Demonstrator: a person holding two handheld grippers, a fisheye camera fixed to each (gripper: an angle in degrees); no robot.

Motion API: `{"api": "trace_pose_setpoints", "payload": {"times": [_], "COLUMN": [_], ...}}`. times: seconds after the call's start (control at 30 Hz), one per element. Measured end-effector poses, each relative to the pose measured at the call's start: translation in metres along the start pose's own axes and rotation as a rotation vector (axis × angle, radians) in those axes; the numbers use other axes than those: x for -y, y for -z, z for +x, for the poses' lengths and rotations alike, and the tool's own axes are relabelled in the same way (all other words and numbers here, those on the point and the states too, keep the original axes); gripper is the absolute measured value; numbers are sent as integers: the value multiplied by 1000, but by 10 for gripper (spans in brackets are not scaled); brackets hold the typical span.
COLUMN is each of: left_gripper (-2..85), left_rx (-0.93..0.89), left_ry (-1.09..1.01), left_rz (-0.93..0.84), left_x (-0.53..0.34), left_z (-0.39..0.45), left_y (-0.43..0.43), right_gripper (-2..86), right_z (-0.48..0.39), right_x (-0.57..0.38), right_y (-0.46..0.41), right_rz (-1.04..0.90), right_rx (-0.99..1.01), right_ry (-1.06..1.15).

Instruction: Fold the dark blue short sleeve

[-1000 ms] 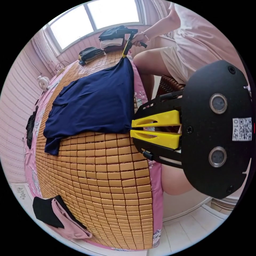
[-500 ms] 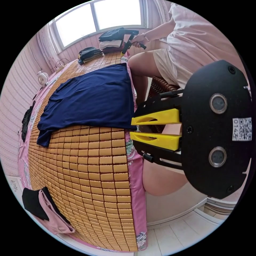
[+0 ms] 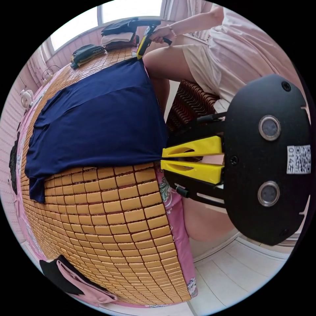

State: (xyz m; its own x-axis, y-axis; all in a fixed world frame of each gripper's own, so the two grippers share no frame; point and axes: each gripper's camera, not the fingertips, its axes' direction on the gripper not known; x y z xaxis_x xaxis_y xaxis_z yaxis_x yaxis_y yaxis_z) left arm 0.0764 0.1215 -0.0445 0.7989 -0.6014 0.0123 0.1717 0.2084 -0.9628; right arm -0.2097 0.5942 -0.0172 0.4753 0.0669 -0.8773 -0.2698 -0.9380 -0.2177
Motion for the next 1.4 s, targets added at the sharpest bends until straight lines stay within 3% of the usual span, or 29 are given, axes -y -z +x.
{"api": "trace_pose_setpoints", "payload": {"times": [0.2, 0.5, 0.77, 1.17, 1.4], "left_gripper": [-8, -3, -3, 16, 38], "left_rx": [-53, -22, -98, -108, -145], "left_ry": [46, 44, 123, 88, 81], "left_rz": [-5, 223, 301, 454, 398], "left_x": [-30, -110, -153, -87, -33], "left_z": [-8, -17, -28, -36, -46], "left_y": [-6, 31, 27, 11, 19], "right_gripper": [47, 31, 13, 10, 16], "right_z": [-9, -34, -74, -147, -201], "right_x": [-17, -82, -93, 14, 128], "right_y": [-9, 10, 19, 19, 32], "right_rz": [-29, 236, 306, 332, 257], "right_rx": [-48, -124, -179, -157, 105], "right_ry": [-34, -143, -19, 303, 493]}}
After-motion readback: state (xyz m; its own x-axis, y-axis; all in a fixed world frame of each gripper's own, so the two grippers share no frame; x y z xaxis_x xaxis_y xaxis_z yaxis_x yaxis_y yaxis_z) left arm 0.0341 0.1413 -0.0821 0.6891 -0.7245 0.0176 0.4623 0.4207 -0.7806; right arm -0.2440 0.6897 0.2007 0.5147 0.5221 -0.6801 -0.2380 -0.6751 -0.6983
